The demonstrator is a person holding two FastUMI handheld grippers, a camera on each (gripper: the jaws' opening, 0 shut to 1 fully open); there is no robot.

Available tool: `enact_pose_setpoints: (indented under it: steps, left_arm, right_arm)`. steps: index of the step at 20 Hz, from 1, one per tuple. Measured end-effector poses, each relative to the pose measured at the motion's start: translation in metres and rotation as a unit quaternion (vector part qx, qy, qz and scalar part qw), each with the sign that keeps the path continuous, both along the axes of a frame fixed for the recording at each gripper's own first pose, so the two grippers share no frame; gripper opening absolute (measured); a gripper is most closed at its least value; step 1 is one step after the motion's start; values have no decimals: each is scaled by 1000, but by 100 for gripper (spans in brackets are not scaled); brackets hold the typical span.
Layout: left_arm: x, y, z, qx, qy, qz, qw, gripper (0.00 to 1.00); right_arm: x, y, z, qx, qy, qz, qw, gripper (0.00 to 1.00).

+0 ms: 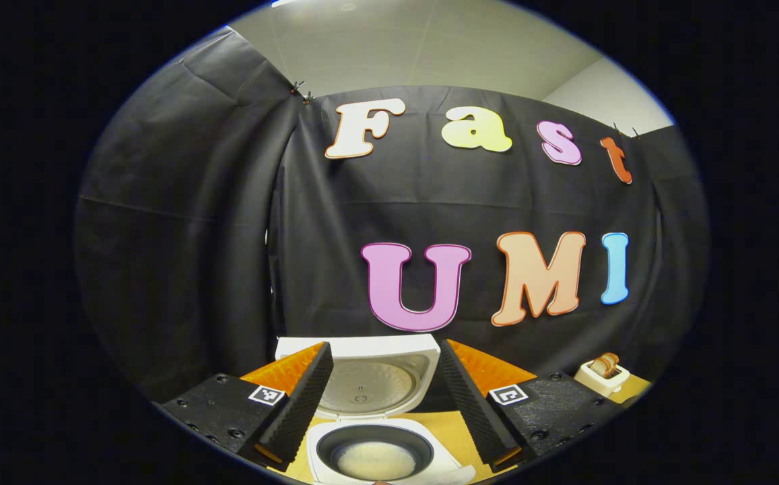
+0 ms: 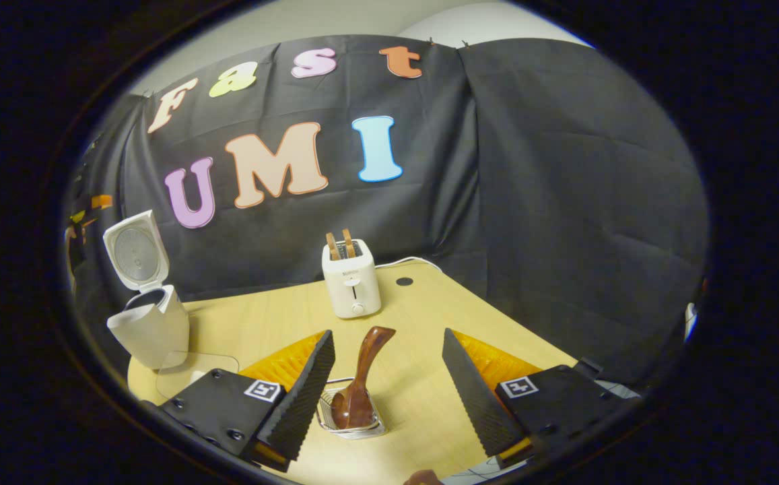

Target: Close the left gripper, press the button to open the rice cooker; take a wooden spoon from the chopstick holder with the right hand, scoop a spoonful of rice and pour it into the rice cooker, then put the wooden spoon back into the chopstick holder.

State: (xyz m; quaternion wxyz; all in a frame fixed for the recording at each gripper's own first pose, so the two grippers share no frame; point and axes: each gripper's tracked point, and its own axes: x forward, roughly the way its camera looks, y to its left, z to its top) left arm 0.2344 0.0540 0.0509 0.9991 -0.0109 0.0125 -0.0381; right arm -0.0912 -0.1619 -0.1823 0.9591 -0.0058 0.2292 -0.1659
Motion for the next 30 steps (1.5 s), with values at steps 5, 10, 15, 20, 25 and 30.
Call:
enact_pose_setpoints:
  steps: [5,10,15,20,25,30]
  left_arm:
    - [52,9,1,-22,3,-2,1000,92]
    - [105,17,-25,8,29,13,999,91]
    - [146,18,-50,12,47,22,999,93]
    - [156,25,-71,11,78,40,996,92]
    - [135,19,-73,-3,97,30,995,93]
    - [96,9,-81,2,100,27,995,93]
  right_arm:
    - [-21,2,4,-13,6,-19,1000,99]
    - [-37,5,7,-19,8,-42,999,100]
    - [-49,8,15,-34,6,-46,998,100]
    - [-45,21,23,-34,-2,-37,999,100]
    - [-23,38,22,-16,-13,-10,1000,100]
    - [6,54,18,3,-19,33,999,99]
